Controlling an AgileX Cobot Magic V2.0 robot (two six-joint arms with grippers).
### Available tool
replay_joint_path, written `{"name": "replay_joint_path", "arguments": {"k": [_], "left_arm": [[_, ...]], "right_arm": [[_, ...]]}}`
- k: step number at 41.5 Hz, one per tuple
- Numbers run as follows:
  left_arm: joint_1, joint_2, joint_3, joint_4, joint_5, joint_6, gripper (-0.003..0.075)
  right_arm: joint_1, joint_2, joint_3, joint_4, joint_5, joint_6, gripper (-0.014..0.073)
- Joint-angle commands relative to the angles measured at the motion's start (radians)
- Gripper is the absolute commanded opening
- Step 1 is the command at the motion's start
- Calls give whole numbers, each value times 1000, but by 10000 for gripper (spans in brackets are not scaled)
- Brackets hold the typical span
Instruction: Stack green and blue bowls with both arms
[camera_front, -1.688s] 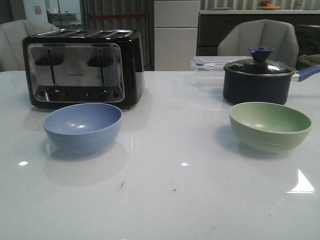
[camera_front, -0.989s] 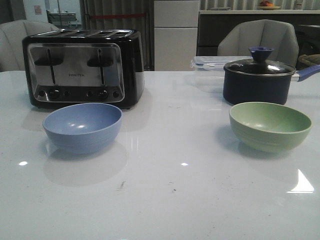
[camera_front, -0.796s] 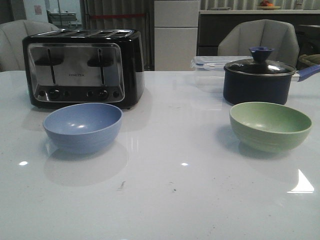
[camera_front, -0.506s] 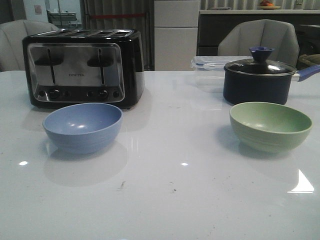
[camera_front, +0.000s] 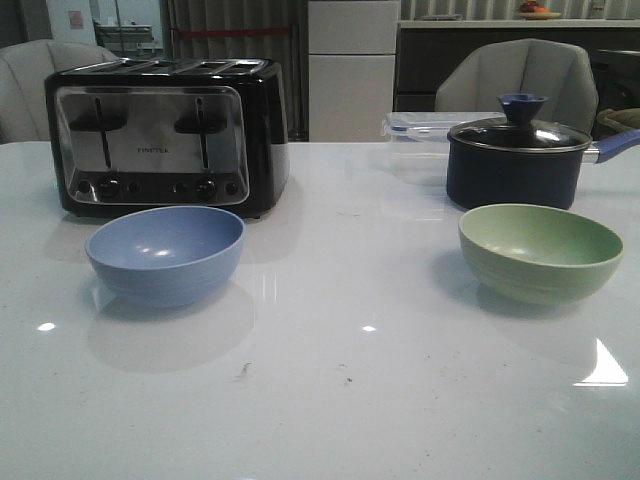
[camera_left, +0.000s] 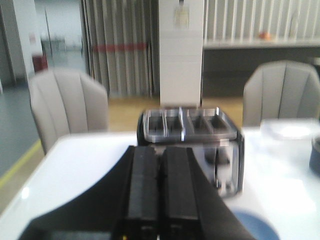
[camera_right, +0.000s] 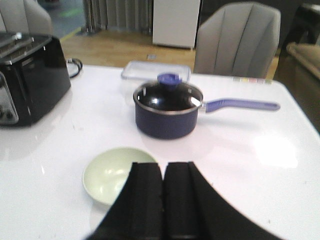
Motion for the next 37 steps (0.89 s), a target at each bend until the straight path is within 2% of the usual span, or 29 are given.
{"name": "replay_joint_path", "arguments": {"k": [1,9,22,26,32,34,37], "left_arm": [[-6,69,-31,-5,12,-3,93],[-6,174,-10,-11,123,-3,93],[-6,280,35,-23,123,-3,94],[-6,304,37,-23,114,-3,148],[-6,326,37,-23,78,-3,373],[-6,332,37,-23,60,-3,428],[-6,338,37,-23,43,-3,468]], "right_arm": [[-2,83,-36,2,-21,1,52],[-2,214,-16,2,26,1,52],[-2,377,6,11,37,1,69],[-1,417,6,20,36,1,197],[-1,484,4,20,-3,1,528],[-1,517,-2,20,-24,1,596],[-2,565,-16,20,-58,1,625]]}}
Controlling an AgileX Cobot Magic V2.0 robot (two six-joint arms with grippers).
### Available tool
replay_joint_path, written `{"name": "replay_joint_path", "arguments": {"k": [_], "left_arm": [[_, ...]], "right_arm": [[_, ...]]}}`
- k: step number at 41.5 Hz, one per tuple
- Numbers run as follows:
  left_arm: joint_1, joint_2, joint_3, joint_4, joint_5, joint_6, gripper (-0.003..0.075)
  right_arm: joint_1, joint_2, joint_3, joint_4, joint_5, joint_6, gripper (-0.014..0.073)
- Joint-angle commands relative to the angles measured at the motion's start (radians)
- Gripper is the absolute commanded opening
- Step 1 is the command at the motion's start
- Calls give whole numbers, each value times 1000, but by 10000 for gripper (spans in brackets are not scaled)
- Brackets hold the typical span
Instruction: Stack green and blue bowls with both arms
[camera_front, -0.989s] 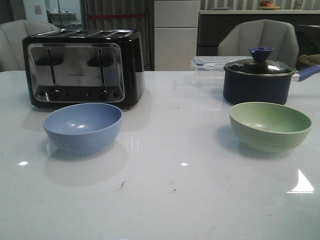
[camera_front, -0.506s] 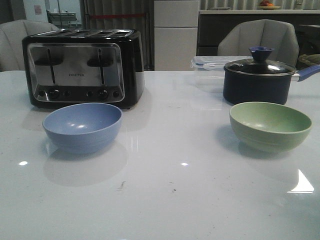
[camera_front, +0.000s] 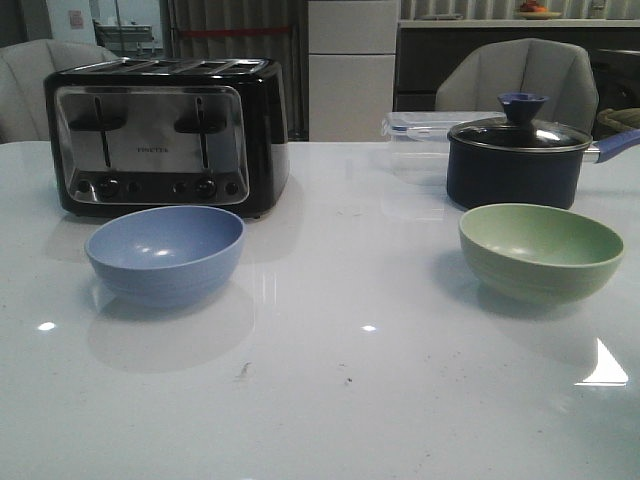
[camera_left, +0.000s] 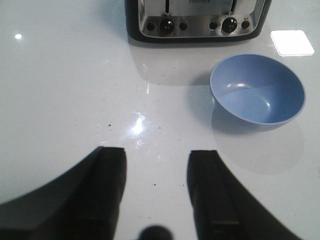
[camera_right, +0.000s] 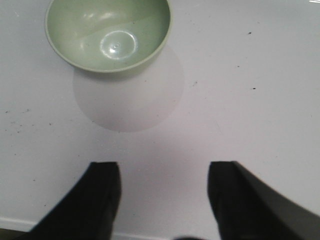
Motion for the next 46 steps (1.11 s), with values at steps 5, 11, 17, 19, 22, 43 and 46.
{"name": "replay_joint_path", "arguments": {"k": [5,11,17,19,22,43,46], "left_arm": [[-6,20,-28,-8,-115,-3,454],[-6,22,-28,-8,-115,-3,453],[-6,22,-28,-8,-115,-3,453],[-6,22,-28,-8,-115,-3,453],[-6,22,-28,-8,-115,-3,453],[-6,22,-28,-8,-115,-3,453],[-6,22,-28,-8,-115,-3,453]], "right_arm": [[-6,149,-115,6,-124,1,623],[-44,320,-237,19,-108,1,623],[-64,486,-374,42,-66,1,623],[-64,534,-422,42,-49,1,623],[-64,622,-489,46,-12,1,623],[-63,1008,-841,51,236,-5,412],[-63,1011,-850,53,242,-5,301]]}}
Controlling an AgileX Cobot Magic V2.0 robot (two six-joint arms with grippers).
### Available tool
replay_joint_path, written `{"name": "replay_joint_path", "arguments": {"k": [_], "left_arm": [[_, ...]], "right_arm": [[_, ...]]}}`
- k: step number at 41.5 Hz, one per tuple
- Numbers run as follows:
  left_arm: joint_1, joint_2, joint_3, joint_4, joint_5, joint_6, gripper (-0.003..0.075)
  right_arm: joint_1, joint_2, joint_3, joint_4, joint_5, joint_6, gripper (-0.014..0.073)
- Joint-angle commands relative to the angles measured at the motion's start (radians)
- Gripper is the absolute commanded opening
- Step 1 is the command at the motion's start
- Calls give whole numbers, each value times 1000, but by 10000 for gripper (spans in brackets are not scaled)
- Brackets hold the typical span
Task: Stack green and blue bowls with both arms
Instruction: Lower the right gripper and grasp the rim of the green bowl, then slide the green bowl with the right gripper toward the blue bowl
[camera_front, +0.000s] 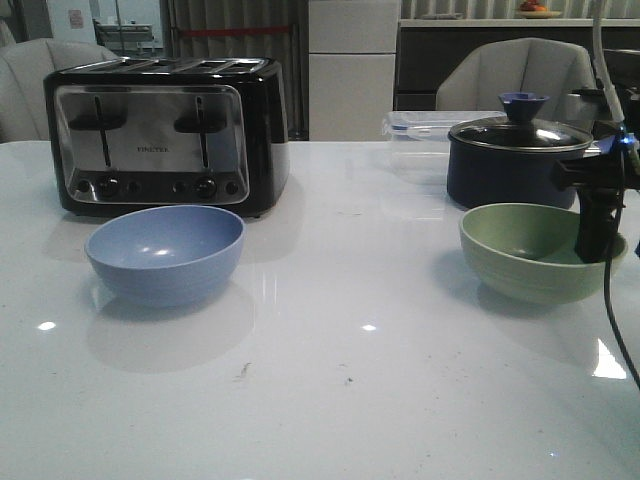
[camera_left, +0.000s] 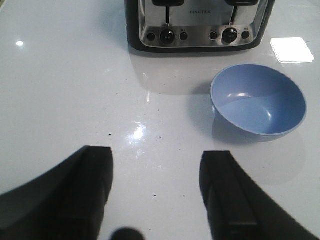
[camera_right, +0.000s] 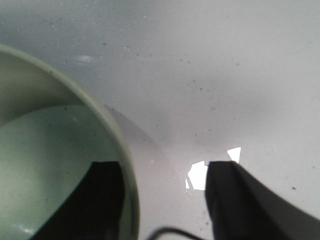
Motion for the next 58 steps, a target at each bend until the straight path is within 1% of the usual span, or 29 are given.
{"name": "replay_joint_path", "arguments": {"k": [1,5,8,11,18,24,27,32,38,47,49,52,55,58], "left_arm": [[-6,6,-28,-8,-78,-3,453],[-6,6,-28,-8,-78,-3,453],[-6,6,-28,-8,-78,-3,453],[-6,6,-28,-8,-78,-3,453],[-6,6,-28,-8,-78,-3,453],[-6,6,-28,-8,-78,-3,453],[-6,6,-28,-8,-78,-3,453],[-6,6,-28,-8,-78,-3,453],[-6,6,-28,-8,-78,-3,453],[-6,6,-28,-8,-78,-3,453],[-6,6,-28,-8,-78,-3,453],[-6,6,-28,-8,-78,-3,453],[-6,6,-28,-8,-78,-3,453],[-6,6,-28,-8,-78,-3,453]], "right_arm": [[-4,-46,-47,11,2,-6,272],[0,-46,-67,15,21,-6,167],[4,-49,-81,15,36,-8,117],[11,-56,-95,16,58,-10,87],[62,-106,-130,29,112,-13,83],[161,-164,-134,43,115,-13,83],[230,-177,-133,48,114,-13,83],[332,-166,-131,56,102,-13,83],[425,-132,-131,61,70,-13,83],[492,-58,-131,105,2,-13,83],[496,-46,-131,105,-4,-13,85],[497,-27,-131,104,-5,-13,123],[497,-15,-131,91,-2,-13,206],[497,-14,-131,71,-2,-13,308]]}}
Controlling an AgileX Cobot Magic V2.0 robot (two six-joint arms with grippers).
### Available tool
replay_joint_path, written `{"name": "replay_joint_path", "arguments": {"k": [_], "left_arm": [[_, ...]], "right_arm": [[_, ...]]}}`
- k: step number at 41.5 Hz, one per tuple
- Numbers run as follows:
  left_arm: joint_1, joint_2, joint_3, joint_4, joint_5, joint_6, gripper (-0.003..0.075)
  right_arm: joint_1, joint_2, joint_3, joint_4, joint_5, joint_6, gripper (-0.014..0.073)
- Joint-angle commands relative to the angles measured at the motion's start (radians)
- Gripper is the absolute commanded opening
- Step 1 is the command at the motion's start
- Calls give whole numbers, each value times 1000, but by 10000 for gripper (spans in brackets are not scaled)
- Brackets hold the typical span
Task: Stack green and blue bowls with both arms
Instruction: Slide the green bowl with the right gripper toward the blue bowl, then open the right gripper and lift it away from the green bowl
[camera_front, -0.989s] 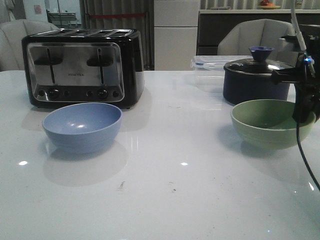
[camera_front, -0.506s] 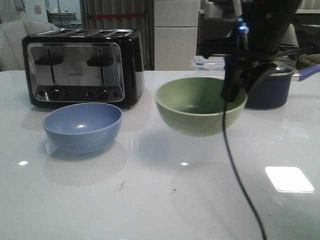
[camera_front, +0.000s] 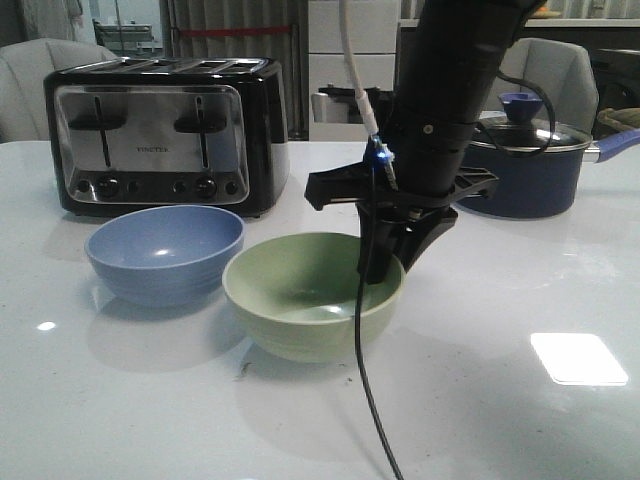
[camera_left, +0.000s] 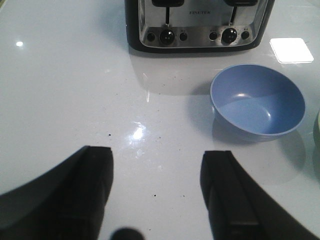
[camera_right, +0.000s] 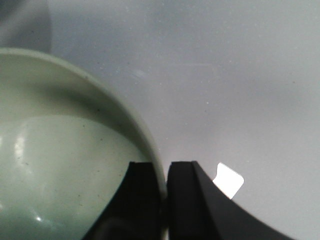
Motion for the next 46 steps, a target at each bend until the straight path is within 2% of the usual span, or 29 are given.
{"name": "replay_joint_path", "arguments": {"k": [1,3,6,14,22,29,38,42,46], "left_arm": [[-6,6,-28,-8,-78,-3,453],[-6,6,-28,-8,-78,-3,453],[-6,6,-28,-8,-78,-3,453],[-6,6,-28,-8,-78,-3,453],[-6,6,-28,-8,-79,-3,453],[-6,6,-28,-8,-81,-3,453],[-6,30,-28,-8,-100,-3,455],[-12,76,-30,-19,-105,-3,484],[-42,140,-48,-45,-107,1,563]], "right_arm": [[-2,-59,-28,-19,-31,-11,345],[-2,-69,-29,-35,-34,-11,397],[-2,-96,-29,-51,-33,-11,429],[5,-232,9,-57,-52,-28,426],[38,-452,176,-57,-158,-100,426],[59,-647,356,-57,-234,-105,426],[61,-874,549,-57,-243,-105,426],[61,-951,606,-51,-240,-105,426],[61,-1015,647,-51,-238,-105,426]]}}
